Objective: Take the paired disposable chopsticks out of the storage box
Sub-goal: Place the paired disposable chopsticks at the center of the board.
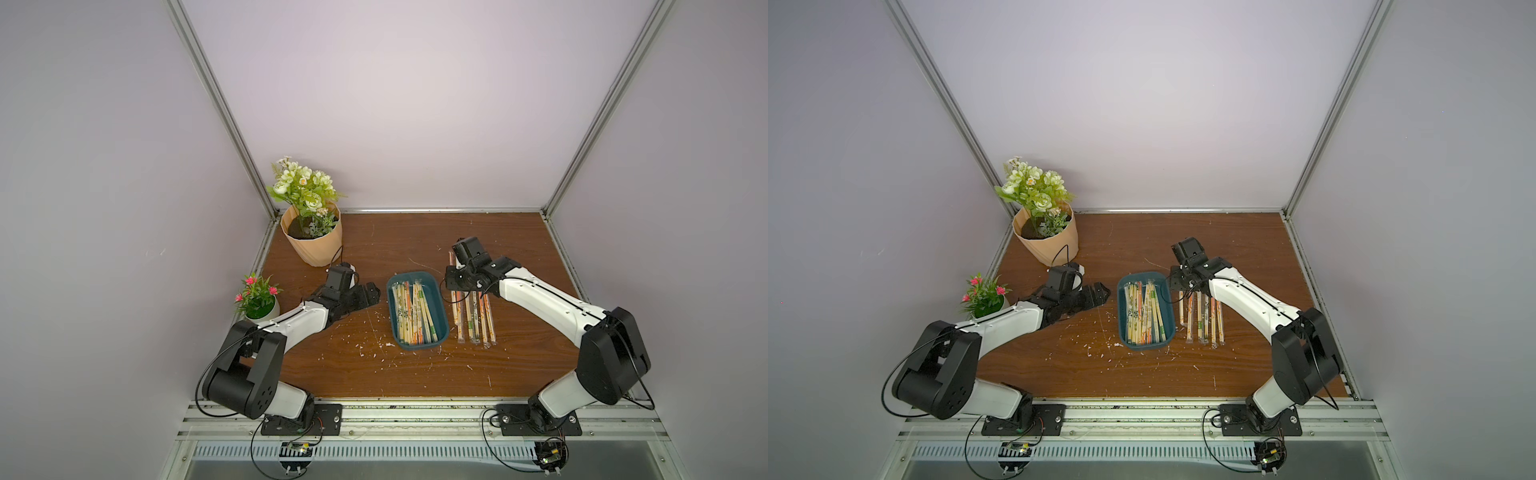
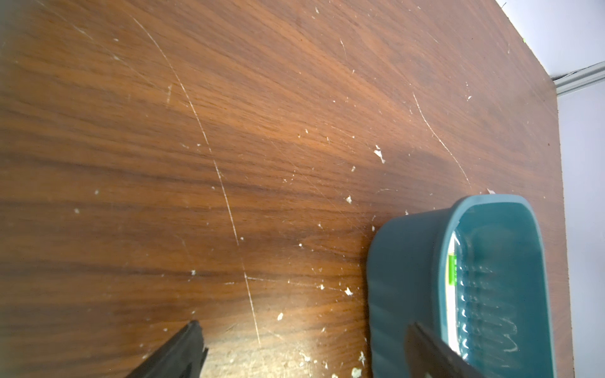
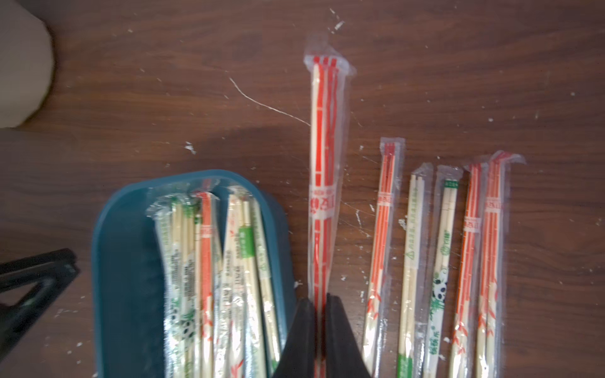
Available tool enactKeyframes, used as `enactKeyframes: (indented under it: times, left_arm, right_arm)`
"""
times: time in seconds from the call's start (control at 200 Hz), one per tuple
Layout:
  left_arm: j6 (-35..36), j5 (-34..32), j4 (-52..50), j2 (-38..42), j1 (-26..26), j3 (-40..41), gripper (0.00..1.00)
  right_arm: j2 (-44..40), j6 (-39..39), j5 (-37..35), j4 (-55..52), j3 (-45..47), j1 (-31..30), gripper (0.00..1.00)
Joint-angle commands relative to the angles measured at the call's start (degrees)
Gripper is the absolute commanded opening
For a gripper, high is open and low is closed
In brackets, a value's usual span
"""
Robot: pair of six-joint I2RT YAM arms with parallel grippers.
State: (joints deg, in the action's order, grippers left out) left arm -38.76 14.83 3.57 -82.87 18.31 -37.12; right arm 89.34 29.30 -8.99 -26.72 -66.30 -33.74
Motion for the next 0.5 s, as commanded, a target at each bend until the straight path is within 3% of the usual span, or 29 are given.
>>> enactKeyframes:
  times: [0.0, 0.495]
  left_arm:
    - [0.6, 0.5, -0.9, 1.6, -0.6, -0.2, 0.98]
    - [0.0, 0.1, -1.2, 3.2, -0.6, 0.8, 0.98]
  right_arm:
    - [-0.9, -0.7, -2.3, 1.4, 2.5, -0.3, 0.05]
    - [6.9, -0.7, -2.3, 6.0, 5.0, -0.3, 0.09]
